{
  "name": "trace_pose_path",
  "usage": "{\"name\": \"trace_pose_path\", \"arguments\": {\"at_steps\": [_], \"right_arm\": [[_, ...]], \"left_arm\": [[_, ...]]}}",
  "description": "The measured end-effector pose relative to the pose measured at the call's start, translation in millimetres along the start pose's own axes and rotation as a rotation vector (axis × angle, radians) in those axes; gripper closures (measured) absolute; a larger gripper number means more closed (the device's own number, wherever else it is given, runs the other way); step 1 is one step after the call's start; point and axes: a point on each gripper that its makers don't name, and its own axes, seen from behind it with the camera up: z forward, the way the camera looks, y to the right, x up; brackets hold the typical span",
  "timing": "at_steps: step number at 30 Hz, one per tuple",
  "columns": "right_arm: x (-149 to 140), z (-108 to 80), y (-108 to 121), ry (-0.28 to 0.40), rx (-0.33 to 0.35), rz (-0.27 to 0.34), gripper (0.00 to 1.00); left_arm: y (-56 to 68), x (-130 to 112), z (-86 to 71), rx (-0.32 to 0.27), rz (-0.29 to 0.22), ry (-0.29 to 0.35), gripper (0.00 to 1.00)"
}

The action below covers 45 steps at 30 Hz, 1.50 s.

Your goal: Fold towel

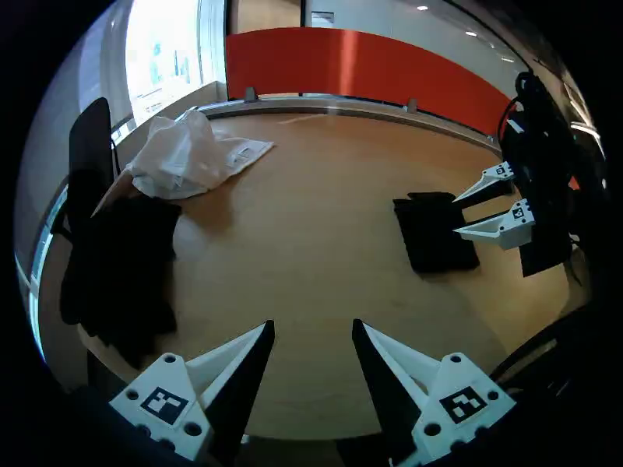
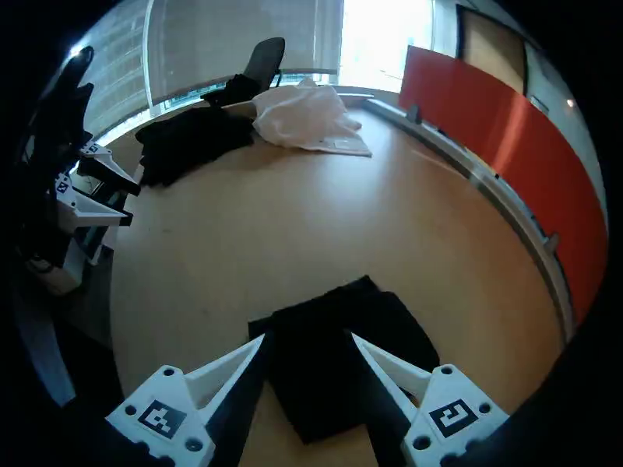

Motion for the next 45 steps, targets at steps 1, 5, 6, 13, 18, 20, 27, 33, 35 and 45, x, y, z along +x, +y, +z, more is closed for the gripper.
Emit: {"name": "trace_pose_path", "arguments": {"at_steps": [1,5,6,13,18,20,27,33,35,45], "right_arm": [[-0.5,-0.7,0.2,0.001,-0.001,0.004,0.33],[-7.4,-5.6,2.1,-0.001,-0.011,0.022,0.33],[-10.7,-6.9,2.4,-0.004,-0.014,0.028,0.32],[-42.0,-13.6,3.6,-0.035,-0.037,0.081,0.31],[-62.7,-18.0,4.4,-0.053,-0.057,0.118,0.32],[-70.3,-20.3,4.7,-0.061,-0.066,0.131,0.32],[-91.2,-24.9,4.2,-0.086,-0.082,0.162,0.32],[-101.8,-23.3,2.2,-0.1,-0.089,0.175,0.31],[-105.1,-21.6,1.5,-0.105,-0.091,0.178,0.31],[-118.9,-14.9,-1.8,-0.127,-0.095,0.197,0.4]], "left_arm": [[0.1,0.1,0.1,0.0,0.0,0.0,0.27],[1.3,1.6,-0.1,-0.001,0.003,0.003,0.27],[1.7,2.0,0.0,-0.002,0.004,0.004,0.27],[4.1,4.1,1.5,-0.007,0.01,0.005,0.27],[5.5,6.0,2.5,-0.011,0.02,0.006,0.27],[5.9,6.6,3.2,-0.013,0.023,0.005,0.27],[7.6,8.1,5.5,-0.018,0.03,0.007,0.27],[8.1,7.9,6.2,-0.019,0.033,0.007,0.27],[8.0,8.0,6.4,-0.02,0.035,0.008,0.27],[8.7,8.1,8.3,-0.022,0.04,0.007,0.27]]}}
